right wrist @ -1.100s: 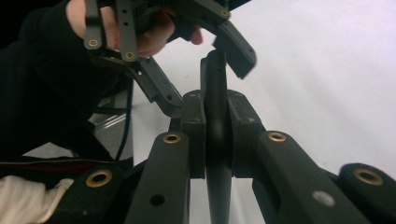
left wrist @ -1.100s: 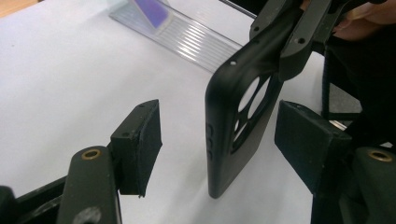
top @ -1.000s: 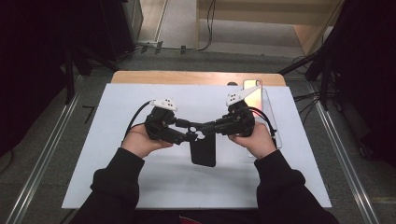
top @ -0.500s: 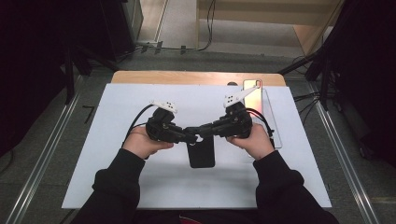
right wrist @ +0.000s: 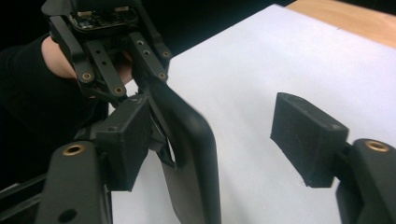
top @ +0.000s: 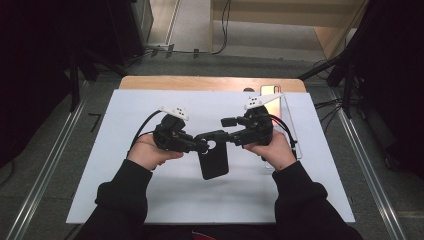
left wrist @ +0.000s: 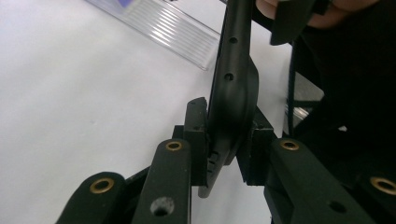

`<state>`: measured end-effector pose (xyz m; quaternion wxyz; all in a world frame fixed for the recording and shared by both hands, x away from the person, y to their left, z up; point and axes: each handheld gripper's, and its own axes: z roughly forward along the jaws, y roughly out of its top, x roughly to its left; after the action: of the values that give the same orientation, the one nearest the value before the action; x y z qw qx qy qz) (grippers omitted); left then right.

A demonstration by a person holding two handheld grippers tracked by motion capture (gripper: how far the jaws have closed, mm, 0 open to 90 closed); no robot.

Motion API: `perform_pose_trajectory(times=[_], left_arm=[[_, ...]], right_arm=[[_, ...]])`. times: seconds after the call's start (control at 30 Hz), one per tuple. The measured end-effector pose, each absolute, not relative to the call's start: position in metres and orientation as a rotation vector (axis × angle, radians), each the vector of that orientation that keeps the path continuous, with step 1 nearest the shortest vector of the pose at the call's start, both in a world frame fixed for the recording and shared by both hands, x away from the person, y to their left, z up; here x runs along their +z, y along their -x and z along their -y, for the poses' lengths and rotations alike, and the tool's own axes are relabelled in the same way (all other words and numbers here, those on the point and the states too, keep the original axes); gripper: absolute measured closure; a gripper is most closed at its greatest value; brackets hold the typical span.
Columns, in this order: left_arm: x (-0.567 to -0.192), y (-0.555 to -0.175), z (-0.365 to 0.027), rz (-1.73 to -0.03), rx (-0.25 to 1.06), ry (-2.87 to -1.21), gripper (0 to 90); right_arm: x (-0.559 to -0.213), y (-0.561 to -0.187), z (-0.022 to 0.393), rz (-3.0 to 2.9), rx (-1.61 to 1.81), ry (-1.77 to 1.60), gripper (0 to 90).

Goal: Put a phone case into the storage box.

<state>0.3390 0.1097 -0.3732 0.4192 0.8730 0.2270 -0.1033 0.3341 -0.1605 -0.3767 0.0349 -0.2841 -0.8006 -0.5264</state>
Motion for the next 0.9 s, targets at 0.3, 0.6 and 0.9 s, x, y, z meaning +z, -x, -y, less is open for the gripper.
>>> perform_pose_trajectory(times=[0.3, 0.6, 0.9], left_arm=[[-0.362, -0.341, -0.12, -0.71, -0.181, -2.166, 76.3], [-0.351, -0.341, -0.125, -0.828, -0.114, -2.119, 76.1], [-0.346, -0.34, -0.124, -0.952, -0.038, -2.102, 76.1]], right_arm=[[-0.379, -0.332, 0.159, 2.524, -1.62, 0.904, 13.8], [-0.382, -0.327, 0.153, 2.603, -1.61, 1.035, 0.0], [-0.391, -0.318, 0.138, 2.628, -1.575, 1.184, 0.0]])
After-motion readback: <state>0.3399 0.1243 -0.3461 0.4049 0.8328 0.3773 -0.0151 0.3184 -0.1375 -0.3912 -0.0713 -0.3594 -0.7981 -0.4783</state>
